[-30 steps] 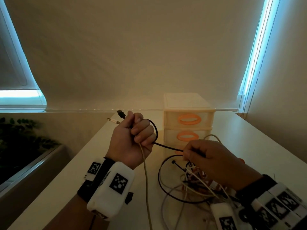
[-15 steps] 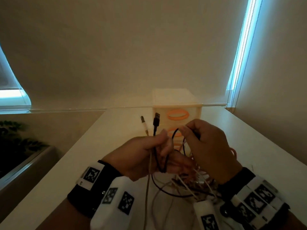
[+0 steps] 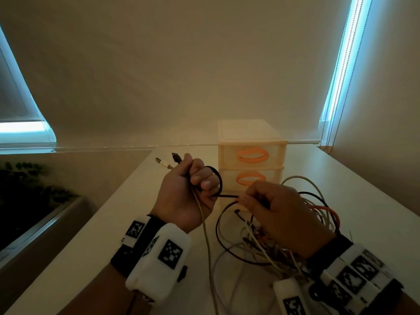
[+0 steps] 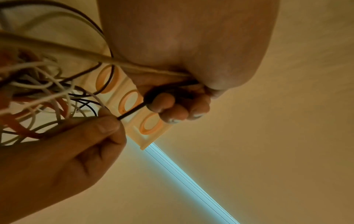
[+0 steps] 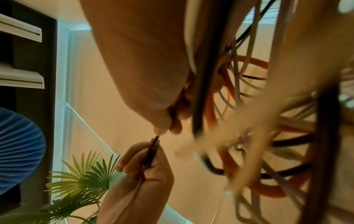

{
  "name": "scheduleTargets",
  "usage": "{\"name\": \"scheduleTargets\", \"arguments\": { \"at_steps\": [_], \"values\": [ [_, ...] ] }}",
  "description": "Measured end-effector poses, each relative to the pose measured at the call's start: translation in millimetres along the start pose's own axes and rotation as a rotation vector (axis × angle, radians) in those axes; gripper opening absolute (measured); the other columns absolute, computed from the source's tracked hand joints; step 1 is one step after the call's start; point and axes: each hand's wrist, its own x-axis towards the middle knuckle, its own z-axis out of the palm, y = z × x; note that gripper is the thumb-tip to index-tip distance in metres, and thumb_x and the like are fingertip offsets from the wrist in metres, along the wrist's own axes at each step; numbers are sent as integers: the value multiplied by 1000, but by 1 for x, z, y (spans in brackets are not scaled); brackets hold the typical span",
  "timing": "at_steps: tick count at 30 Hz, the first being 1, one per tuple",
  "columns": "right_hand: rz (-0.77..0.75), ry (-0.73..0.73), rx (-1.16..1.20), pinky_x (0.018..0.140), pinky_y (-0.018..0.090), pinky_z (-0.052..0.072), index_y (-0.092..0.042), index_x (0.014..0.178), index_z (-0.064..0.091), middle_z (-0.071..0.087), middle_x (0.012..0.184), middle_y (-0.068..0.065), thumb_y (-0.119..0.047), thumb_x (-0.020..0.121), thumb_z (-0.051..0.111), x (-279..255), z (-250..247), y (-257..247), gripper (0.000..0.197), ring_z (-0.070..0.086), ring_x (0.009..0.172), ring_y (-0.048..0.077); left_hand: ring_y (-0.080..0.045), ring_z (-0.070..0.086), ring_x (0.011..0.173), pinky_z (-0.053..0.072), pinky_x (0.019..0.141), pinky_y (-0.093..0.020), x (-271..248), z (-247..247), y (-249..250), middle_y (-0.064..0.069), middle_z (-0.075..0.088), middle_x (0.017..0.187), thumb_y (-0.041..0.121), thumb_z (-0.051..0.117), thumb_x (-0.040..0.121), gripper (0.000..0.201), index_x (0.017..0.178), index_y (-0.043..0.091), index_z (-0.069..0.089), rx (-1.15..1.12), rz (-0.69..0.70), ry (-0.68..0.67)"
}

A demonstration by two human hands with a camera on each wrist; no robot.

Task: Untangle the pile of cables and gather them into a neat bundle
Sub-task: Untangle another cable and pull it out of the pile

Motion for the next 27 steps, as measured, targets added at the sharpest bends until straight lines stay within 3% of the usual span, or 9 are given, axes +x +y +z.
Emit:
{"name": "scheduleTargets", "arguments": {
  "at_steps": [4, 7, 9, 15, 19, 21, 23, 25, 27],
  "values": [
    [0, -283, 134, 52, 19, 49, -26, 93, 69, 66, 73, 1, -26, 99, 60, -4, 0, -9, 11, 63, 58, 8, -11, 41, 46, 32, 42, -22, 1, -8, 7, 7, 38, 50, 41, 34, 106, 47, 66, 18, 41, -53, -25, -69],
    [-2, -154, -29, 57, 33, 54, -30, 82, 65, 64, 70, -6, -36, 98, 58, -1, -2, -1, 18, 61, 61, 11, -11, 45, 48, 34, 43, -21, 3, -14, 11, 7, 42, 50, 39, 36, 105, 44, 67, 17, 44, -64, -43, -135],
    [33, -60, -132, 59, 32, 52, -32, 76, 61, 63, 69, -11, -44, 97, 56, 1, -6, 5, 25, 60, 63, 9, -11, 47, 49, 37, 43, -22, 4, -16, 13, 6, 44, 50, 38, 37, 104, 44, 67, 16, 46, -73, -43, -165],
    [171, -359, 104, 61, 18, 55, -30, 92, 72, 72, 81, -14, -23, 100, 57, -1, -16, 0, 18, 68, 69, 5, -12, 47, 49, 34, 43, -23, 1, -21, 28, 5, 46, 51, 38, 33, 106, 45, 70, 16, 47, -133, -56, -257],
    [216, -30, -189, 61, 31, 53, -32, 78, 60, 63, 66, -7, -41, 99, 55, 6, -17, 11, 23, 60, 61, 7, -13, 40, 47, 30, 43, -24, -7, -10, 27, 2, 41, 50, 42, 28, 109, 49, 71, 16, 43, 129, -252, -360],
    [213, 124, -170, 59, 27, 47, -30, 76, 58, 60, 63, -7, -41, 98, 57, 7, -13, 14, 24, 58, 60, 7, -20, 50, 49, 33, 48, -29, -12, -2, 13, -5, 53, 52, 44, 32, 106, 50, 67, 16, 42, 415, -304, -331],
    [166, 225, -109, 55, 18, 40, -28, 78, 61, 59, 63, -8, -37, 97, 60, 7, -7, 10, 21, 58, 63, 6, -32, 66, 72, 45, 64, -35, -15, 5, -5, -23, 69, 78, 46, 32, 105, 50, 67, 14, 42, 567, -383, -368],
    [74, 284, -13, 58, 12, 43, -24, 87, 68, 62, 68, -11, -30, 97, 63, 6, -3, 0, 12, 61, 68, 3, -40, 63, 100, 53, 90, -42, -14, 9, -19, -30, 67, 100, 44, 32, 107, 52, 71, 9, 45, 527, -398, -380],
    [-14, 251, 84, 66, 12, 50, -27, 97, 71, 69, 81, -14, -26, 97, 62, 3, 0, -8, 9, 66, 78, 2, -37, 61, 99, 49, 97, -48, -10, 10, -24, -22, 64, 92, 41, 29, 109, 54, 70, 8, 46, 396, -280, -293]
  ]
}}
